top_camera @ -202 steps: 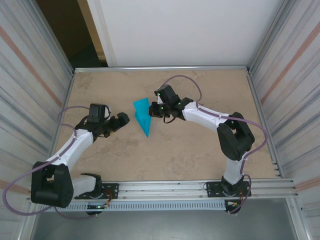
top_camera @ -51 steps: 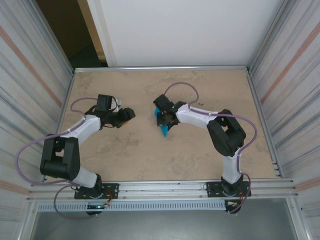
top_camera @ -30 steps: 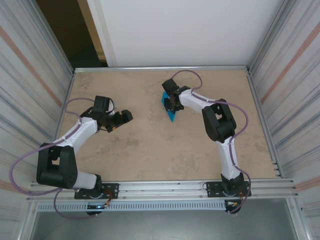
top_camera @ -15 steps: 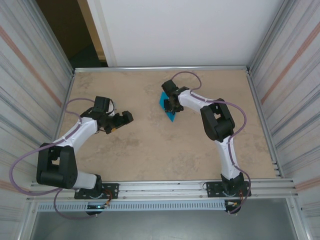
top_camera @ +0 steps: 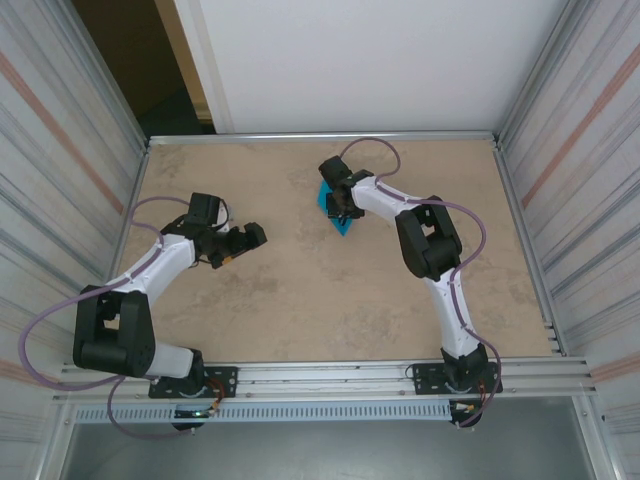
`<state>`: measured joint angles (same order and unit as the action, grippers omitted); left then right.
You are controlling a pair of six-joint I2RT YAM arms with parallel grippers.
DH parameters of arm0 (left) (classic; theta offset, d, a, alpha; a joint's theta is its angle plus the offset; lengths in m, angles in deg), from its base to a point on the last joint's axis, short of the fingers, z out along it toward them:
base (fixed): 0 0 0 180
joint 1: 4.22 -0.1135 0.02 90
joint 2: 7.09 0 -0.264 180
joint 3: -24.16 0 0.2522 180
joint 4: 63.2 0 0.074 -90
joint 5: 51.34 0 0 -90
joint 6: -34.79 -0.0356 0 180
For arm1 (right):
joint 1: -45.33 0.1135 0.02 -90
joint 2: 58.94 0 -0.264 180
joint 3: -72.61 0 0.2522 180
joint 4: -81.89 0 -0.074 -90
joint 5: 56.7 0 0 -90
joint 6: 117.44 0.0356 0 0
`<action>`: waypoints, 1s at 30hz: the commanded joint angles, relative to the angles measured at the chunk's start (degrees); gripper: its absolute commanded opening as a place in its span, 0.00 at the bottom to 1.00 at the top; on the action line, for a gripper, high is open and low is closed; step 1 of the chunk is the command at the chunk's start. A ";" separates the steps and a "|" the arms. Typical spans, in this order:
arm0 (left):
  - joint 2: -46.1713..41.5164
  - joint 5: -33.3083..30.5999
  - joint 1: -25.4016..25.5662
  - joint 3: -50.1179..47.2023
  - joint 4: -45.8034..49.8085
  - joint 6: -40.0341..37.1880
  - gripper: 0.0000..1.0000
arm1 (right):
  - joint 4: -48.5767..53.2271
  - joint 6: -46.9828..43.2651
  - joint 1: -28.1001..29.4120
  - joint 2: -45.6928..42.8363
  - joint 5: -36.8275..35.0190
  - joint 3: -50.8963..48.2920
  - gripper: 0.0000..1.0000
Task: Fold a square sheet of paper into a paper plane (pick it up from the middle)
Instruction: Move the paper plane to the top-center of the table.
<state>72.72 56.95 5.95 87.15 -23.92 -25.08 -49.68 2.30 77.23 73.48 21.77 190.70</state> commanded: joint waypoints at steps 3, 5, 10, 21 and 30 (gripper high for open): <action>0.39 -0.87 -0.21 0.71 0.67 -1.19 0.99 | 5.40 2.37 -0.01 4.82 -2.14 0.38 0.43; 0.43 -0.71 -0.24 0.77 0.64 -1.21 0.99 | 5.01 2.14 -0.08 4.91 -1.47 0.52 0.45; 0.43 -0.49 -0.27 0.78 0.59 -1.13 0.99 | 3.51 0.20 0.00 4.63 0.37 1.08 0.45; -0.75 -0.04 -0.01 3.67 -0.79 0.83 0.99 | 5.36 -1.44 -0.03 -5.00 -0.47 2.54 0.49; -4.00 -5.85 0.20 8.13 -1.39 1.56 0.99 | 3.61 -1.46 -0.41 -18.33 -2.09 -2.06 0.63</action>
<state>71.91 54.78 6.02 92.88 -24.38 -23.90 -45.98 1.60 77.16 62.09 21.31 190.94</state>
